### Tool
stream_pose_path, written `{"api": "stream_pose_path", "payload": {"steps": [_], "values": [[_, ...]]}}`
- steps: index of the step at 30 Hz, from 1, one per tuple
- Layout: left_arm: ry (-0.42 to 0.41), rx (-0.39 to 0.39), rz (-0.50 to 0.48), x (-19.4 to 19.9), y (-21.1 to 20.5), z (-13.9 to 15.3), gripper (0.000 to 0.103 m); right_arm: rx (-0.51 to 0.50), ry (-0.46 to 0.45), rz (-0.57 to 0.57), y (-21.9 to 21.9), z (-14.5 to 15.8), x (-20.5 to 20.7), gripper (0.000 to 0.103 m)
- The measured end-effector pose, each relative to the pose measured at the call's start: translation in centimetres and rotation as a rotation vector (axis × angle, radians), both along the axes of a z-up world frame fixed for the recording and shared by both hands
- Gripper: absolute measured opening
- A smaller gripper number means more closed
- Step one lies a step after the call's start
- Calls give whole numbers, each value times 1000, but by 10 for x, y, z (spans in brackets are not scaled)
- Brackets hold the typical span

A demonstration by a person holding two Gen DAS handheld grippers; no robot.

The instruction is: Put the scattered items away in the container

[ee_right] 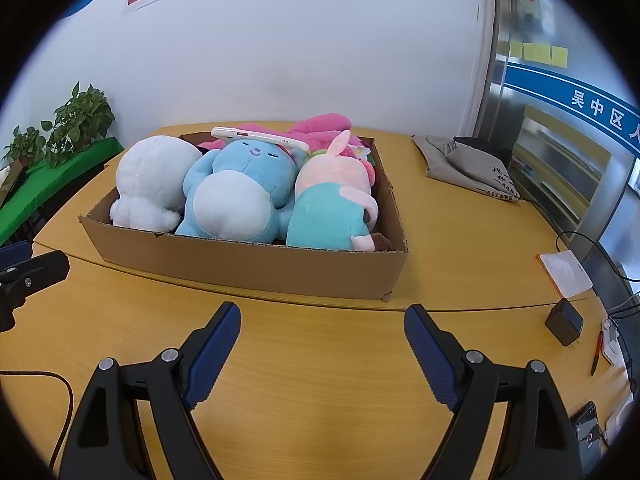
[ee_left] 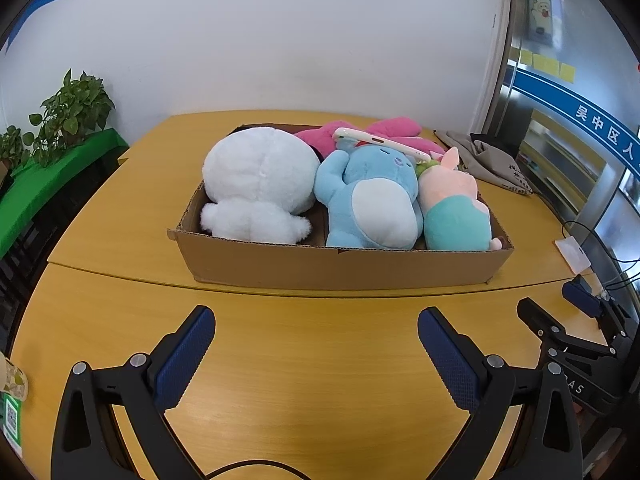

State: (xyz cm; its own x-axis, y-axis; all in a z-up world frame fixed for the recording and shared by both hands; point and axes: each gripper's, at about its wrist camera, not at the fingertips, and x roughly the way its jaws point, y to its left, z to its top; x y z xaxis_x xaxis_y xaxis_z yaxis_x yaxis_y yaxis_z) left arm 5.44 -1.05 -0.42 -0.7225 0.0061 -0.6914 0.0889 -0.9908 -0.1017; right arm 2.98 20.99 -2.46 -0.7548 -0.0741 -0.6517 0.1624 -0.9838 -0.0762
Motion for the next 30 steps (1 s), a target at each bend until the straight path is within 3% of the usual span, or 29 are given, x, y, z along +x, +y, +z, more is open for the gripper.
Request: {"api": "stream_pose_path", "payload": {"steps": [30], "values": [[-46,-13,-10,-9,6,-12,103,-3,-22,4,-3,-7,-8,84]]}}
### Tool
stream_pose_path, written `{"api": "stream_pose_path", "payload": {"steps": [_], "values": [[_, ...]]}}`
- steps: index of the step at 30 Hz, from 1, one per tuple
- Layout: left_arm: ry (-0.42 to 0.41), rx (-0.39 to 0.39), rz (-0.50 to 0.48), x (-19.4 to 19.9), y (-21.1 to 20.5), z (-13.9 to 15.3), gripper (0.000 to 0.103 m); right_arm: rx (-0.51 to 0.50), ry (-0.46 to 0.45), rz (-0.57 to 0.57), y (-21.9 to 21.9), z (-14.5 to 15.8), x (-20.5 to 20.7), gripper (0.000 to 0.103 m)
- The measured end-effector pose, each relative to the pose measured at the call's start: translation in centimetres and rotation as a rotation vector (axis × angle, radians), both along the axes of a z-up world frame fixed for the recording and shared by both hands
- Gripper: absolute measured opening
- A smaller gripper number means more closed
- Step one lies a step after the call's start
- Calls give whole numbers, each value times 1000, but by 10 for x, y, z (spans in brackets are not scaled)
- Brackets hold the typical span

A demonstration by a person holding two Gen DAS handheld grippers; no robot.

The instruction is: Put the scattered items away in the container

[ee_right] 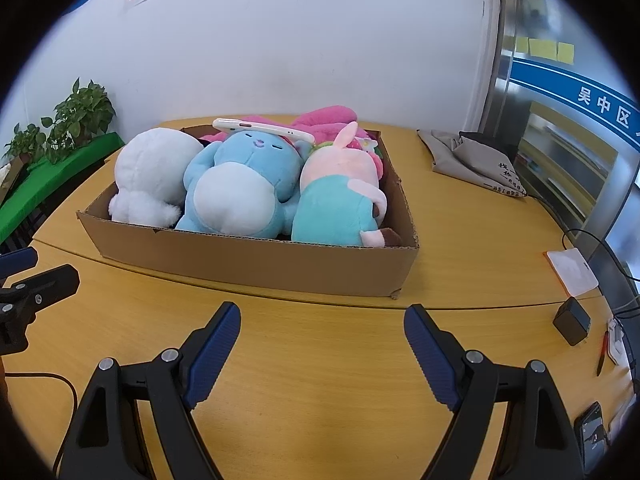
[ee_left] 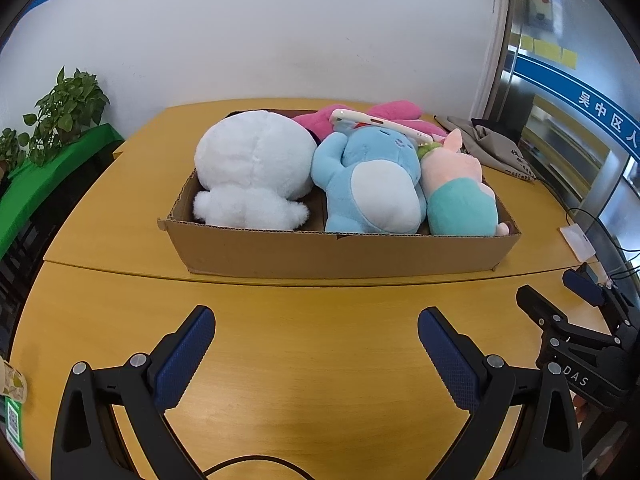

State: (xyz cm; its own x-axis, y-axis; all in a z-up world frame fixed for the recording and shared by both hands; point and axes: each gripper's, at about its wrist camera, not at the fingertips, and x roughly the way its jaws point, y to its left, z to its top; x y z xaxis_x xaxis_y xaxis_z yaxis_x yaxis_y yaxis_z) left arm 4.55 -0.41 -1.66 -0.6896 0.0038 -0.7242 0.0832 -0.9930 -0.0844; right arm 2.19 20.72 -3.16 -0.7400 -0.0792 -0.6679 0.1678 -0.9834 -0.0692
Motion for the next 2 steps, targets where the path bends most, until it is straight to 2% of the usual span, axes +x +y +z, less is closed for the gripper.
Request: {"api": "stream_pose_path", "payload": {"steps": [2], "values": [[-8,1,-4,-2,1,-1,103,-1,-1,-3,1,0,-1,84]]}}
